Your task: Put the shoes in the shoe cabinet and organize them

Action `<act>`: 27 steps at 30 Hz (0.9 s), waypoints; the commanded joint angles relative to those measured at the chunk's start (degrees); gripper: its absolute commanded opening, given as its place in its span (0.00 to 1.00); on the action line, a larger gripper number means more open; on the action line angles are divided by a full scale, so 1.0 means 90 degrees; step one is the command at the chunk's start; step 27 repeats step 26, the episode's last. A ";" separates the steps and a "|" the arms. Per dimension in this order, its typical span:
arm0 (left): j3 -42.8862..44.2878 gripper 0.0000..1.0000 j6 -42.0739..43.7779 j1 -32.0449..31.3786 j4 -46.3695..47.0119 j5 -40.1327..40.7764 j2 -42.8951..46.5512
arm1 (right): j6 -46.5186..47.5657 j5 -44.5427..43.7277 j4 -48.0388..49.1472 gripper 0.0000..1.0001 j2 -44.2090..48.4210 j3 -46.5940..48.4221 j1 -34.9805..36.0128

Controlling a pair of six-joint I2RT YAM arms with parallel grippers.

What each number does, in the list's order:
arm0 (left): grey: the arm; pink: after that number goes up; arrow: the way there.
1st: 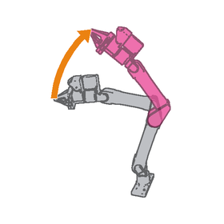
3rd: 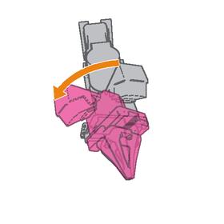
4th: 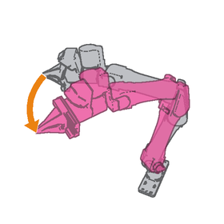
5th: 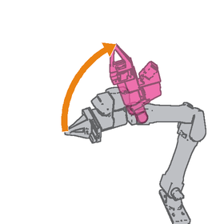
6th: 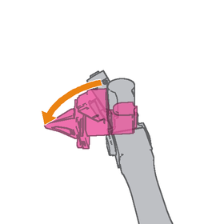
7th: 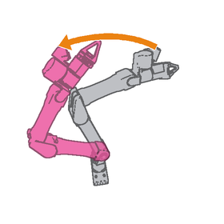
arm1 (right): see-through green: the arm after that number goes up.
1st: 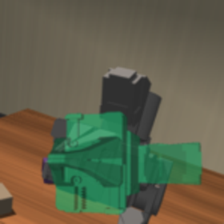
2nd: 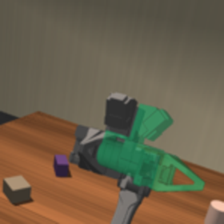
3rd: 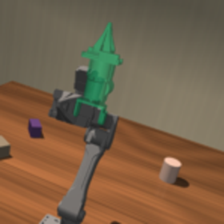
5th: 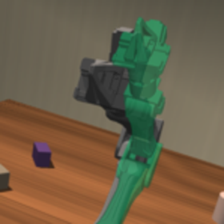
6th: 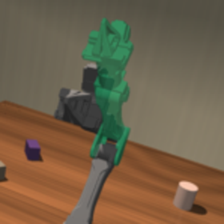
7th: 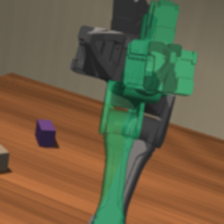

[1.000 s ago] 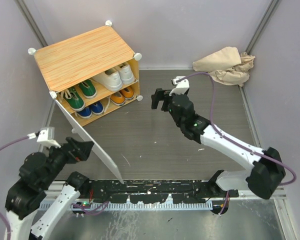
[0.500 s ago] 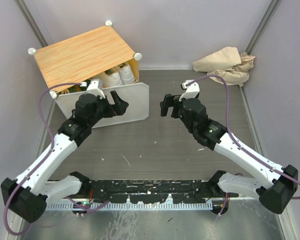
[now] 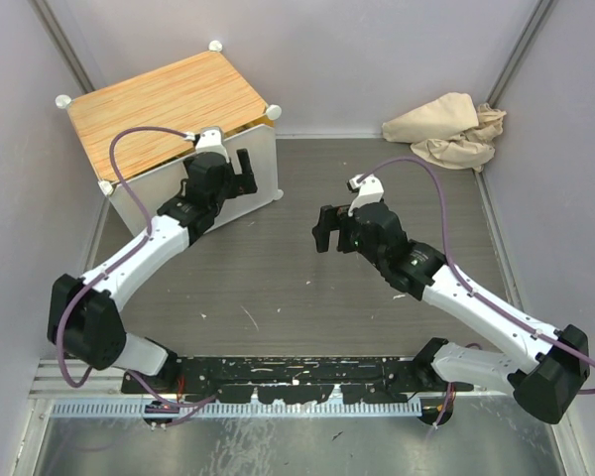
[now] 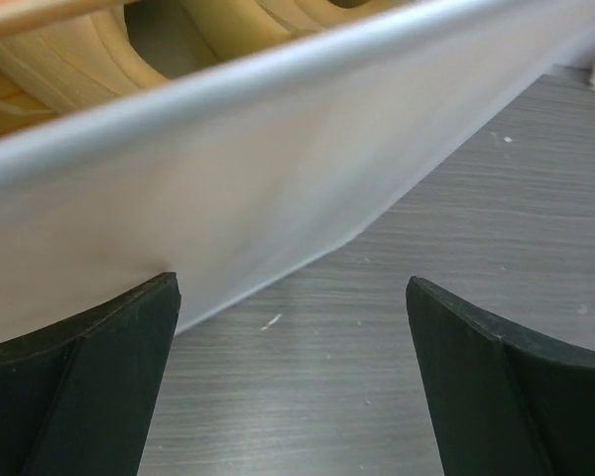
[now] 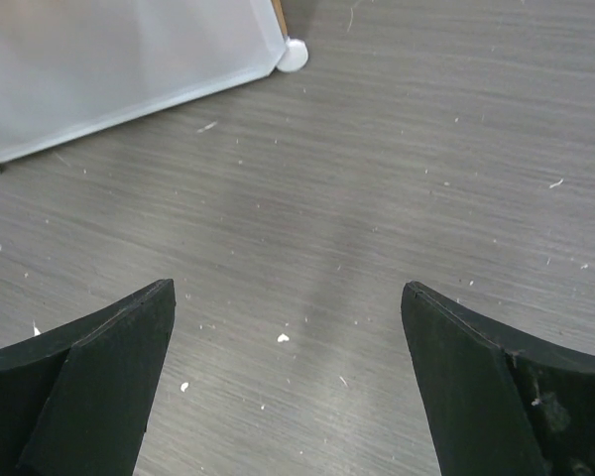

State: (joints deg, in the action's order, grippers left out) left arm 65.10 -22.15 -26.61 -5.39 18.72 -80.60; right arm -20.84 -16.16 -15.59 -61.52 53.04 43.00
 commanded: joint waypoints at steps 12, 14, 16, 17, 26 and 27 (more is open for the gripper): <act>-0.0073 0.98 0.0160 -0.0024 -0.0927 -0.1008 0.0783 | -0.0092 0.0341 0.0004 1.00 -0.0091 0.0044 -0.0013; -0.0410 0.98 0.0084 -0.0066 -0.1205 -0.1349 0.1441 | -0.0074 0.0343 0.0012 1.00 -0.0125 0.0030 -0.0015; -0.0885 0.98 0.0002 -0.0088 -0.1424 -0.1628 0.1993 | -0.0032 0.0350 0.0037 1.00 -0.0150 0.0005 -0.0015; -0.1080 0.98 -0.0032 -0.0097 -0.1511 -0.1754 0.2289 | -0.0015 0.0351 0.0068 1.00 -0.0150 -0.0018 -0.0013; -0.1470 0.98 0.0270 -0.0100 -0.2750 -0.1992 0.3656 | 0.0070 0.0569 0.0068 1.00 -0.0280 0.0043 -0.0017; -0.1470 0.98 0.0270 -0.0100 -0.2750 -0.1992 0.3656 | 0.0070 0.0569 0.0068 1.00 -0.0280 0.0043 -0.0017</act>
